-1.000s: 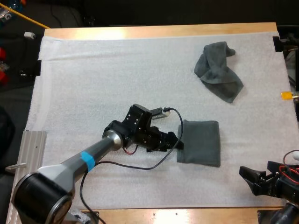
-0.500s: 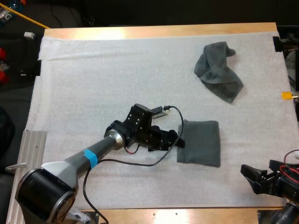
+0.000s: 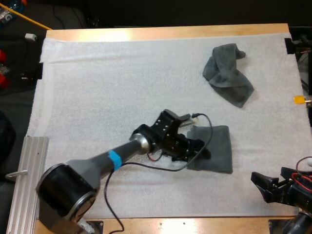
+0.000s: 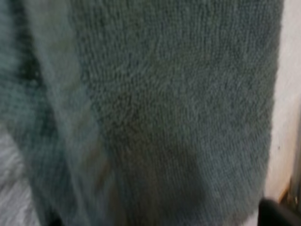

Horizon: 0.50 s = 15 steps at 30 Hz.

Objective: Pick towel from pile, fold and stack

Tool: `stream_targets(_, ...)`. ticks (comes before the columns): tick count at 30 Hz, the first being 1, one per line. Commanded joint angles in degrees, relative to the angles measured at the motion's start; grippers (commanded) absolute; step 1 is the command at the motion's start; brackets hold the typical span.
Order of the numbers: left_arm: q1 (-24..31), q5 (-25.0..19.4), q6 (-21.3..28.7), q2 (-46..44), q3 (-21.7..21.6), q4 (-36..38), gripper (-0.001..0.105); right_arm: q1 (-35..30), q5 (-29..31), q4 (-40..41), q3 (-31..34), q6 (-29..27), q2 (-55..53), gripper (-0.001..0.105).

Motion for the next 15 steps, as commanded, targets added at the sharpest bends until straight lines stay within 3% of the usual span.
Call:
stream_targets(1, -0.5, -0.35, -0.8, 0.27, -0.78, 0.06, 0.071, 0.09, 0.39, -0.25, -0.45, 0.22, -0.12, 0.085)
stream_targets(4, -0.78, -0.15, -1.33, 0.51, -1.87, -0.04, 0.07, 0.09, 0.39, -0.25, -0.45, 0.22, -0.12, 0.085)
stream_targets(7, -0.78, -0.14, -1.43, 0.51, -2.2, -0.04, 0.054, 0.09, 0.39, -0.25, -0.45, 0.22, -0.12, 0.085)
stream_targets(10, -0.78, -0.01, -1.43, 0.51, -2.2, 0.09, 0.019, 0.09, 0.39, -0.25, -0.45, 0.22, -0.12, 0.085)
stream_targets(11, -0.78, 0.26, -1.43, 0.51, -2.2, 0.08, 0.002, 0.09, 0.39, -0.25, -0.45, 0.22, -0.12, 0.085)
stream_targets(15, -0.57, 2.44, 0.31, 0.41, -2.2, 0.37, 0.0, 0.09, 0.39, -0.25, -0.45, 0.22, -0.12, 0.085)
